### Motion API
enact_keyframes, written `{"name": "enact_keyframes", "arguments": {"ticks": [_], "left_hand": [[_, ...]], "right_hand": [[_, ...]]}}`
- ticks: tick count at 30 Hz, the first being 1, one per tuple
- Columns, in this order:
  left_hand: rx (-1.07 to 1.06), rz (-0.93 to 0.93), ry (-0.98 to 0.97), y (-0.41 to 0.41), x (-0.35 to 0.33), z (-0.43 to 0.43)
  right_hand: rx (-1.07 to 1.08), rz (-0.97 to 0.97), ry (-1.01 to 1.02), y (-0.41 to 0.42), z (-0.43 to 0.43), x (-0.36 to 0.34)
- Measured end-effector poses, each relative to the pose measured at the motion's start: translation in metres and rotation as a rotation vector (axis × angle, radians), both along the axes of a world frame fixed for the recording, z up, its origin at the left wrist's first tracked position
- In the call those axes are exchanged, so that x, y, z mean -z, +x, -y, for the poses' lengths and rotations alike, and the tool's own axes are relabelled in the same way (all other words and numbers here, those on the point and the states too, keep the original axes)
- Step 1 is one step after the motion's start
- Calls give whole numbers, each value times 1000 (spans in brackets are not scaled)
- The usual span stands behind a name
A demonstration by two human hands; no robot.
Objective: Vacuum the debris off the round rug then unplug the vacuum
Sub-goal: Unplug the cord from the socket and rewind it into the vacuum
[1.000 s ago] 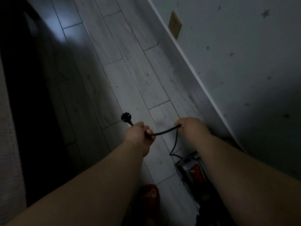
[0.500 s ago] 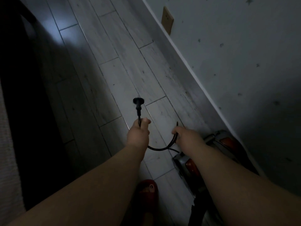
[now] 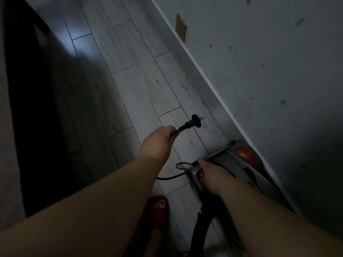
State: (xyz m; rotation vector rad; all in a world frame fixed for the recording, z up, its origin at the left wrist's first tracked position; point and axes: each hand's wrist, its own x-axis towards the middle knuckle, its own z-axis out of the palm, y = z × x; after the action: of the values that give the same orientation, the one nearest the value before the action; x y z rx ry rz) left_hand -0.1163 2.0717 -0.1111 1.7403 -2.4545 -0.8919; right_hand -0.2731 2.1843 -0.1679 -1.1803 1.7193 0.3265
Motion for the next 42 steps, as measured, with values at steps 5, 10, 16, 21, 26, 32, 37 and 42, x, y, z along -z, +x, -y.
{"name": "enact_keyframes", "arguments": {"ticks": [5, 10, 16, 21, 26, 32, 37, 42], "left_hand": [[8, 46, -10, 2, -1, -37], [1, 90, -8, 15, 10, -66], [-46, 110, -9, 26, 33, -75], [-70, 88, 4, 26, 51, -80], [-47, 88, 17, 24, 62, -84], [-74, 53, 75, 17, 71, -84], [-49, 49, 82, 13, 76, -87], [-30, 86, 14, 17, 80, -84]], "right_hand": [[-59, -41, 19, -4, -32, 0], [-97, -35, 19, -1, -58, 6], [-196, -130, 18, 6, -59, 27], [-230, -148, 28, 10, -54, 40], [-227, -147, 22, 13, -52, 52], [-264, -165, 73, 12, -55, 53], [-280, -190, 103, 16, -55, 55], [-299, -253, 184, 26, -49, 56]]}}
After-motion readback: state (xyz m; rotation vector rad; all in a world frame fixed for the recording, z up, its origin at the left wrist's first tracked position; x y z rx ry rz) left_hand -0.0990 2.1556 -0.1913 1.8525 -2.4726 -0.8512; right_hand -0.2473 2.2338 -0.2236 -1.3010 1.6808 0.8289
